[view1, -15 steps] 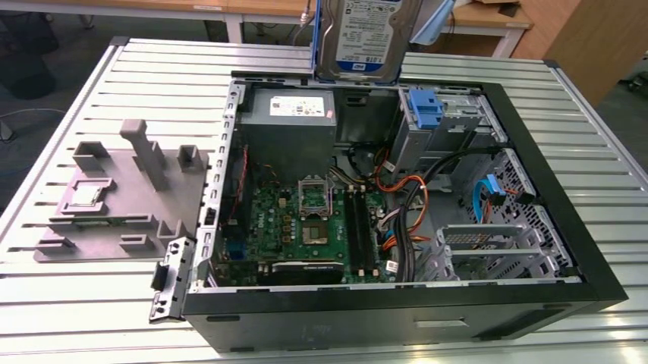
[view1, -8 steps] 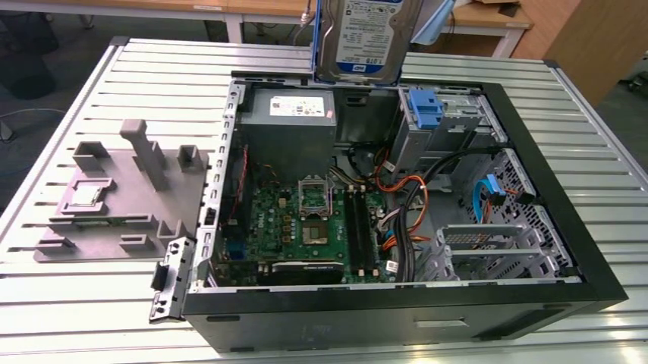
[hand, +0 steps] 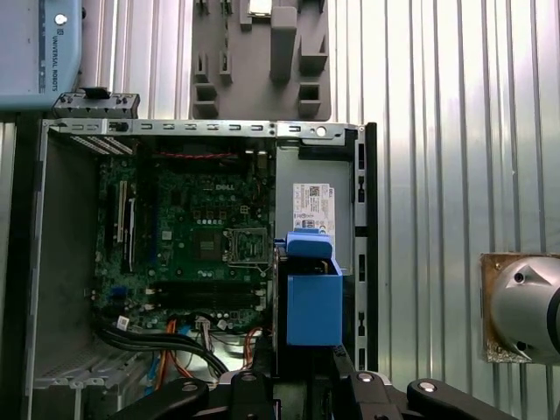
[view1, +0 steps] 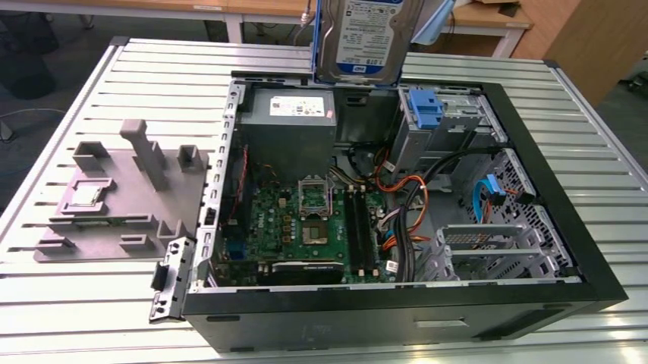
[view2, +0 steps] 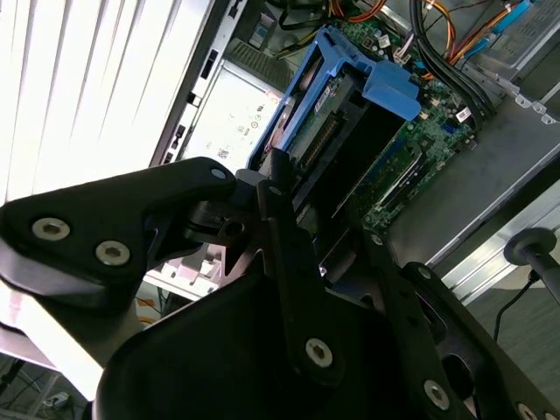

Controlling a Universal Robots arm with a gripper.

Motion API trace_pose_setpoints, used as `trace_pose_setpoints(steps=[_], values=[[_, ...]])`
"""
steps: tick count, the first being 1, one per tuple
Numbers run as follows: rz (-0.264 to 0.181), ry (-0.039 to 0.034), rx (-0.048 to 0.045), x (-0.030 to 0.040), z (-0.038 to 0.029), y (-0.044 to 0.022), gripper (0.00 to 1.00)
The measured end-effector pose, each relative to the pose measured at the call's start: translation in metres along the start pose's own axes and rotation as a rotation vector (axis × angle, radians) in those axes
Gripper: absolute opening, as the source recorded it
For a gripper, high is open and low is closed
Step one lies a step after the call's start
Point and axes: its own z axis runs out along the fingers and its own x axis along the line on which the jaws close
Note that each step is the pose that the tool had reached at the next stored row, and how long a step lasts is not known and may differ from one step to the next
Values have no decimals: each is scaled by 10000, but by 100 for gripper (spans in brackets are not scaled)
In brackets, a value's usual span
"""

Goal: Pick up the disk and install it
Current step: 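Pick up the disk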

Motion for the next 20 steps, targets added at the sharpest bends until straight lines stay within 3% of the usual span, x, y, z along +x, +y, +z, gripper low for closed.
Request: trace_pose_setpoints(steps=[20], values=[[0,-3,0,14,-1,0,35]])
